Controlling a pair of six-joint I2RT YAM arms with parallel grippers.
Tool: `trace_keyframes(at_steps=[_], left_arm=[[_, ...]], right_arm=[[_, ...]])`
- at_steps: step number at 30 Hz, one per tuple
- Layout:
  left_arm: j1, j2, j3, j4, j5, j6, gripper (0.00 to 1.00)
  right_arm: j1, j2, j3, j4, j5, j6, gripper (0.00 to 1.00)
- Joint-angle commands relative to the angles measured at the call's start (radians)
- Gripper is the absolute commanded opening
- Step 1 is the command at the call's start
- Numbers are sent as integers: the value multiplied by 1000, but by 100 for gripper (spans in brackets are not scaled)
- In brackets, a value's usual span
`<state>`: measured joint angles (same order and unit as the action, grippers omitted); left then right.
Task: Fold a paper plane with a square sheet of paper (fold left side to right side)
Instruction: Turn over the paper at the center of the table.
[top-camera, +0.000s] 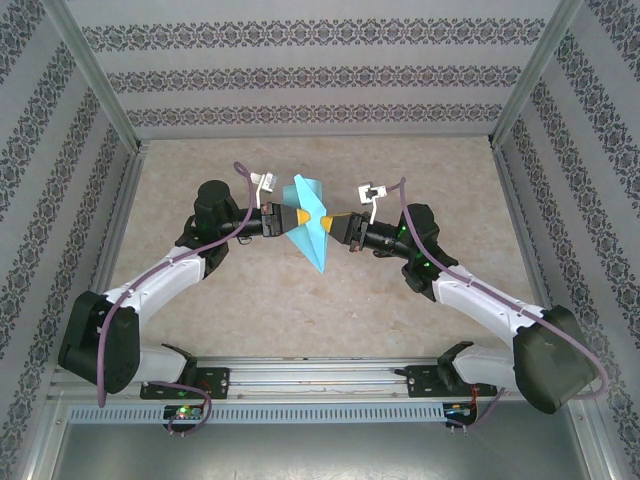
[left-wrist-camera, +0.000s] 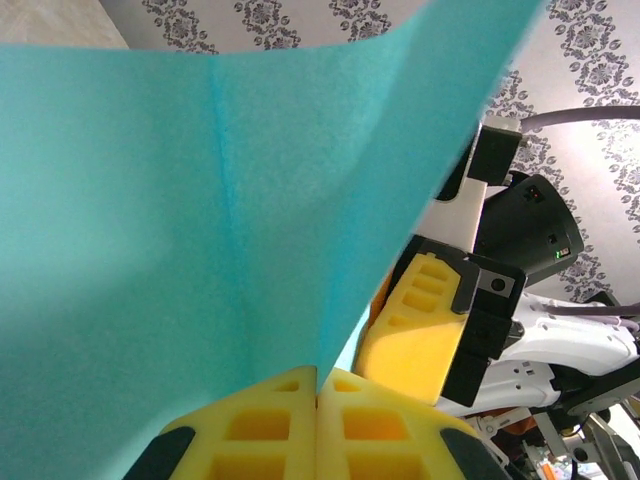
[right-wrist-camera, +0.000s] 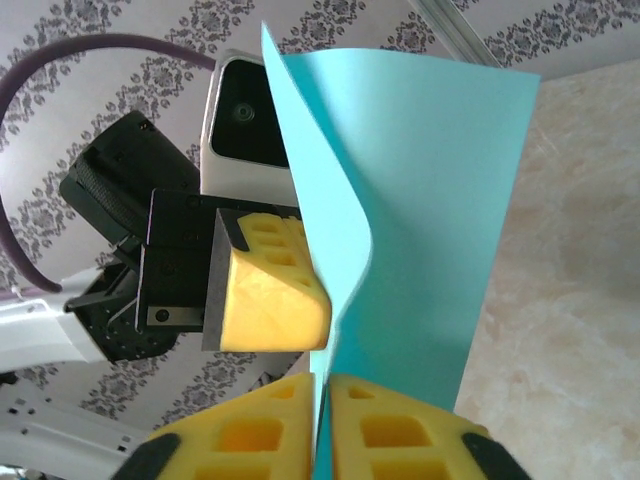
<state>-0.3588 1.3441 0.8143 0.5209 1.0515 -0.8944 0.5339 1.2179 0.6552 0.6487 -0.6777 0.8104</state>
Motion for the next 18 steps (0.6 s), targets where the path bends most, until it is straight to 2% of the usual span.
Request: trace_keyframes(at_steps=[1,7,11,18], left_arm=[[-9,-8,27,-9,-16,33,4],[-13,-6,23,45,-22,1,4],[-18,-9,26,43,-24,0,4],[-24,-7,28,45,-28,0,3]], right_arm=[[-11,-42,10,39,7,0,23],[-72,-179,-73,-92,97,-32,52],[-79,-214,-110,-153,77,-16,70],[-9,-158,-112,-129,32,32,90]])
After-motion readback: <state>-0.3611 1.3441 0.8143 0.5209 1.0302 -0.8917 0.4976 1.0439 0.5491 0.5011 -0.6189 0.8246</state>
